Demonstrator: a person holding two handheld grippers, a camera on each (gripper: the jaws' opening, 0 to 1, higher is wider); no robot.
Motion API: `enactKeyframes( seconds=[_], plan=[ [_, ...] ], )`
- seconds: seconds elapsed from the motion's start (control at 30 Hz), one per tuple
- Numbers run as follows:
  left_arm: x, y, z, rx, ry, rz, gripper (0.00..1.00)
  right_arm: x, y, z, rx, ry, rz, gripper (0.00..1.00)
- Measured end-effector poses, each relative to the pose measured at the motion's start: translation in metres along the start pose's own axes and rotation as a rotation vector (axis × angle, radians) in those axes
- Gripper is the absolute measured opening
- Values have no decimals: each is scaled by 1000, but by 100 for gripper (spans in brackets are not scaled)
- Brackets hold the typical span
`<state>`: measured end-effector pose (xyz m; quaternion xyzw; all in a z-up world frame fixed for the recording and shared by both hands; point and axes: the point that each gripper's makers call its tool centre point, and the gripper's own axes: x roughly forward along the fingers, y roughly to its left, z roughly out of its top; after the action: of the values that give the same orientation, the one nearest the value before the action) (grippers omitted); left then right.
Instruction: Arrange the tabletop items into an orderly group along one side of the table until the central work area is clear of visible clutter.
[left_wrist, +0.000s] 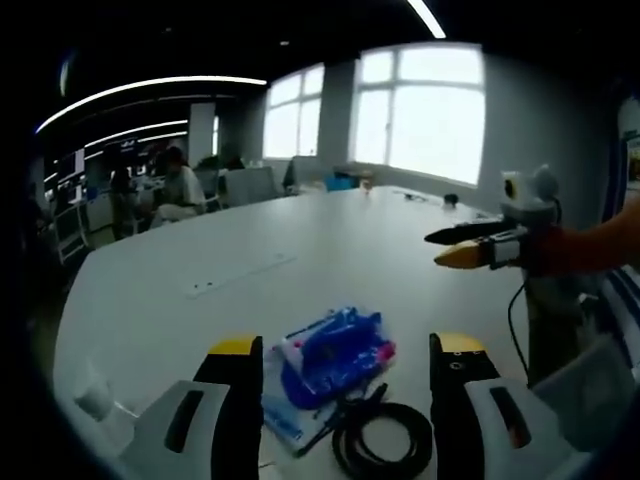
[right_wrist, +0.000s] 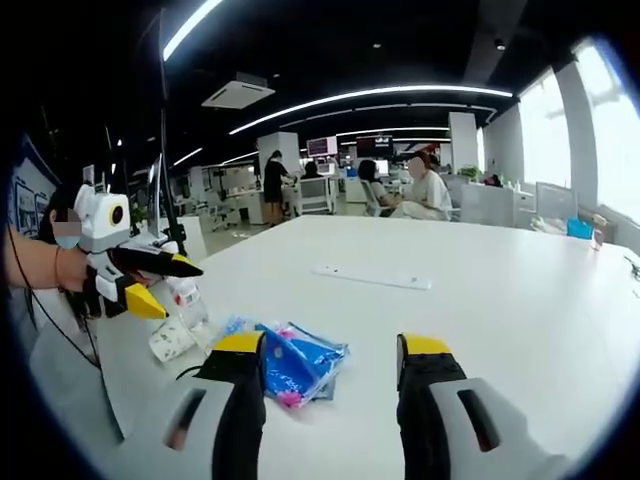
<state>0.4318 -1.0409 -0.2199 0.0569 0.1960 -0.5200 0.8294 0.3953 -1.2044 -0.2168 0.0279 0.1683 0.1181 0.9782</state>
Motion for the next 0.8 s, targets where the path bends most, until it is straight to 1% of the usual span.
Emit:
enactKeyframes(
  seconds=[0.13,0.2,0.27,0.33,0.4,0.57,0.7,0.73,0.8],
  plan=[
    [7,3,-1,-3,4,9,63,7,4,-4,2,13,3,49],
    [12,7,-4,-2,22,32,62,11,5,-6,8,18,2,48],
    [15,6,-4,-3,18,30,62,13,6,-8,10,20,1,47],
    [18,7,-7,-1,28,41,60,17,7,-13,11,37,-5,46],
    [22,8,-8,2,30,50,58,20,8,-16,19,38,-4,46],
    [33,9,-15,-1,55,66,59,27,12,-26,29,57,-4,44],
    [41,14,-27,-2,98,98,58,31,14,-32,30,71,-12,42],
    [43,13,-27,0,94,96,58,33,14,-33,29,74,-14,41],
    [45,13,-30,-5,110,101,57,36,14,-37,36,82,-14,41]
  ],
)
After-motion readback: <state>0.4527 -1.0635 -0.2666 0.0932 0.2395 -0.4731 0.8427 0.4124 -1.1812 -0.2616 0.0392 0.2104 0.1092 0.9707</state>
